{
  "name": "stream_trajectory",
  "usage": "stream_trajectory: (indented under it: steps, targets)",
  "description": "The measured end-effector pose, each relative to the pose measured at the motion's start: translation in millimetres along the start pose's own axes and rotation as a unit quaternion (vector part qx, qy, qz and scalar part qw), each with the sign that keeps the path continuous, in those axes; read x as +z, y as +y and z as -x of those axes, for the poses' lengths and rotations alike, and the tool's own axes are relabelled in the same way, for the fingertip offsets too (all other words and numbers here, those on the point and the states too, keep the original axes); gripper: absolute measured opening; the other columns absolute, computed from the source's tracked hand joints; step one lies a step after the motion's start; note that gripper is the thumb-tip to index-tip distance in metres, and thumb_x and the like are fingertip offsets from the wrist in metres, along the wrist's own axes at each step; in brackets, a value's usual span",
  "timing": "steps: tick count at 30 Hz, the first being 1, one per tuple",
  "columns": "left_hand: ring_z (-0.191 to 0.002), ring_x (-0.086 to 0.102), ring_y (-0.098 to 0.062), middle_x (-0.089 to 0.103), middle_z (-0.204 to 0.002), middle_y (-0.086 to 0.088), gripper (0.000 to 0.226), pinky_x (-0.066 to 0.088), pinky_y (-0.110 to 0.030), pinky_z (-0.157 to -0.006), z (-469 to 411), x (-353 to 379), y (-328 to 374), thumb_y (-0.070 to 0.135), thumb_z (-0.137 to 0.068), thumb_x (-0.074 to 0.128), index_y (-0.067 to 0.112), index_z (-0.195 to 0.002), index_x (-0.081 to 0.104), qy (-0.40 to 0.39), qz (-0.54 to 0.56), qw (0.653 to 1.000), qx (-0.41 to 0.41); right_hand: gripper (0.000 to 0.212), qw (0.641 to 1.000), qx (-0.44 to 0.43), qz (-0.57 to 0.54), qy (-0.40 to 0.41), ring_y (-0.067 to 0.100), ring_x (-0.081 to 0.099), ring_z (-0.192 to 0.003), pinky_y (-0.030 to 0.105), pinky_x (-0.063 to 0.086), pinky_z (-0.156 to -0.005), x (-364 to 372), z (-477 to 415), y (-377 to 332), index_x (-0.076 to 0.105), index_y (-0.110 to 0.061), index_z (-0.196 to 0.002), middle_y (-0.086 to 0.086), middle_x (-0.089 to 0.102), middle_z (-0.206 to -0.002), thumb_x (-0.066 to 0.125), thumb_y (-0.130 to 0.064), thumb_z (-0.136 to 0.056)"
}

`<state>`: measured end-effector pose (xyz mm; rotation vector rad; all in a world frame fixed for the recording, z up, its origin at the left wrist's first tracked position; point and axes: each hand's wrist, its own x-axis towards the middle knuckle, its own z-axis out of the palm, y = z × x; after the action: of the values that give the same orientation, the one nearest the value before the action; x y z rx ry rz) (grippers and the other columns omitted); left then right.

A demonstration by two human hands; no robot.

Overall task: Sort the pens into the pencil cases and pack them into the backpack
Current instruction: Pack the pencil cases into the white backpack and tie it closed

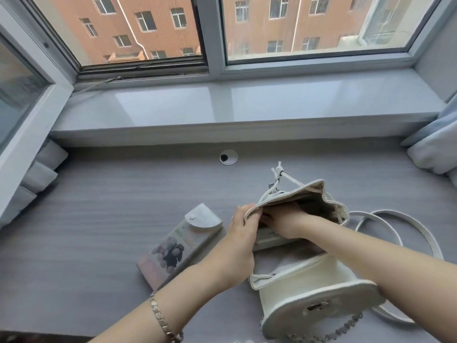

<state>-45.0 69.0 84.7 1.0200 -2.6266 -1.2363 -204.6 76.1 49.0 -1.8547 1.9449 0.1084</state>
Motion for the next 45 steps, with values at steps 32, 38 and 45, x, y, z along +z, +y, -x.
stream_trajectory:
  steps: [32,38,45]
  targets:
    - [-0.116,0.051,-0.028,0.056,-0.118,-0.009,0.062,0.045,-0.039,-0.092,13,-29,-119,0.043,-0.061,0.073,0.014,-0.112,0.05,0.119,-0.118,0.927,-0.335,0.025,0.97,0.056,-0.215,0.099,0.002,0.053,-0.103,0.027,0.043,-0.095,-50,90,10,0.064,-0.03,-0.113,-0.016,0.062,-0.113,0.054,-0.033,-0.09]
    - [-0.093,0.049,-0.025,0.037,-0.102,0.001,0.079,0.046,-0.037,-0.087,11,-63,-36,0.035,-0.059,0.079,0.022,-0.129,0.044,0.247,-0.121,0.95,-0.145,0.02,0.92,0.028,-0.311,0.237,-0.02,0.055,-0.082,0.004,0.042,-0.086,-56,94,8,0.067,-0.021,-0.105,-0.012,0.067,-0.096,0.06,-0.018,-0.087]
    - [-0.071,0.06,-0.028,0.06,-0.094,-0.008,0.089,0.049,-0.033,-0.063,8,-54,39,0.054,-0.045,0.06,0.014,-0.124,0.055,0.204,-0.384,0.887,0.159,0.042,0.864,-0.109,-0.362,0.332,0.001,0.053,-0.111,0.01,0.042,-0.091,-71,110,12,0.054,-0.046,-0.116,-0.016,0.053,-0.117,0.06,-0.054,-0.075]
